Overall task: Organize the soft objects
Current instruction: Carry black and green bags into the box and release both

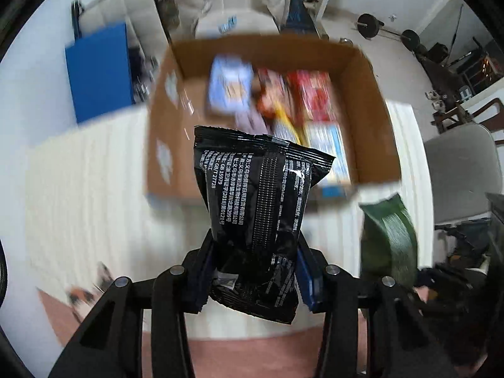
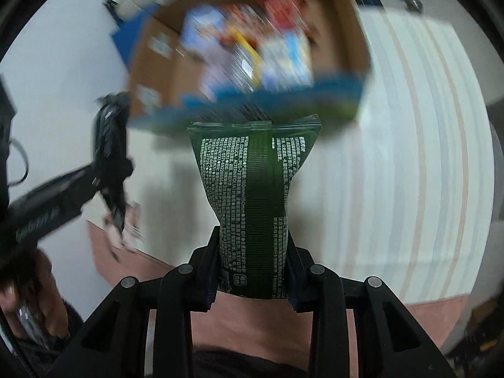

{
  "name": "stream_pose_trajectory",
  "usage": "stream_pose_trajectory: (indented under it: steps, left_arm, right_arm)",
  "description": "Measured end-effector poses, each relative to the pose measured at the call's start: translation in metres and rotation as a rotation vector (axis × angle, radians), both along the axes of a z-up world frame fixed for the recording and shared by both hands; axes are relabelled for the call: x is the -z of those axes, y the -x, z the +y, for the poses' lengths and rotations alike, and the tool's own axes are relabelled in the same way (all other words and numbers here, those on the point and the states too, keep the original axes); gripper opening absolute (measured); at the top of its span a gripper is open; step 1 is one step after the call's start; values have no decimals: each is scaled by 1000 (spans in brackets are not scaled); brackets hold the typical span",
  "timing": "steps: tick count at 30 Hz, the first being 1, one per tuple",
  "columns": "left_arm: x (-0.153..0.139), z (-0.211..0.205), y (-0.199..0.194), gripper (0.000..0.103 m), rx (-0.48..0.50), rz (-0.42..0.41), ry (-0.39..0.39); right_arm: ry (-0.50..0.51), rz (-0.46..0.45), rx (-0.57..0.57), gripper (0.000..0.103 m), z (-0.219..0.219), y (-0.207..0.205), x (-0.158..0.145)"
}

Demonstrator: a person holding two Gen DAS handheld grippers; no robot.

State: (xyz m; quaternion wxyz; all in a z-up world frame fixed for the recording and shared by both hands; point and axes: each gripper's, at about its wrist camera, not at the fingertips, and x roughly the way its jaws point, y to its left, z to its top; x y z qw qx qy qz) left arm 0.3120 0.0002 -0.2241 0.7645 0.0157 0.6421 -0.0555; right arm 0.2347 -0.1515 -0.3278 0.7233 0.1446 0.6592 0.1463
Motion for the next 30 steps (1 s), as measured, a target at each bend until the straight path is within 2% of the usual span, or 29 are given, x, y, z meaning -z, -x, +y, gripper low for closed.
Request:
stream_pose_trajectory:
  steps: [2, 5, 9, 15, 21, 24, 27, 30]
  left_arm:
    - [-5, 8, -31, 42, 10, -27, -64]
    - [-1, 12, -75, 42, 20, -17, -146]
    - [22, 13, -128, 42, 11, 57, -198]
    - [61, 19, -163, 42, 16, 115, -252]
    - [85, 33, -189, 42, 10, 174, -296]
    - [94, 37, -195, 42, 4, 209, -293]
    - [103, 47, -201, 42, -29, 252, -249]
    - [110, 49, -205, 45, -11, 276, -248]
  right_arm:
    - [-31, -43, 6, 36, 15, -20, -21]
    - [-91, -57, 31, 36, 38, -54, -30]
    - [-163, -11, 65, 36, 76, -109, -11]
    - [-226, 53, 109, 36, 106, -159, 29]
    - [-258, 104, 138, 36, 117, -180, 65]
    - [-263, 121, 134, 36, 125, -186, 78]
    - [-266, 136, 130, 36, 134, -193, 89]
    - [-257, 145, 123, 36, 146, -201, 100]
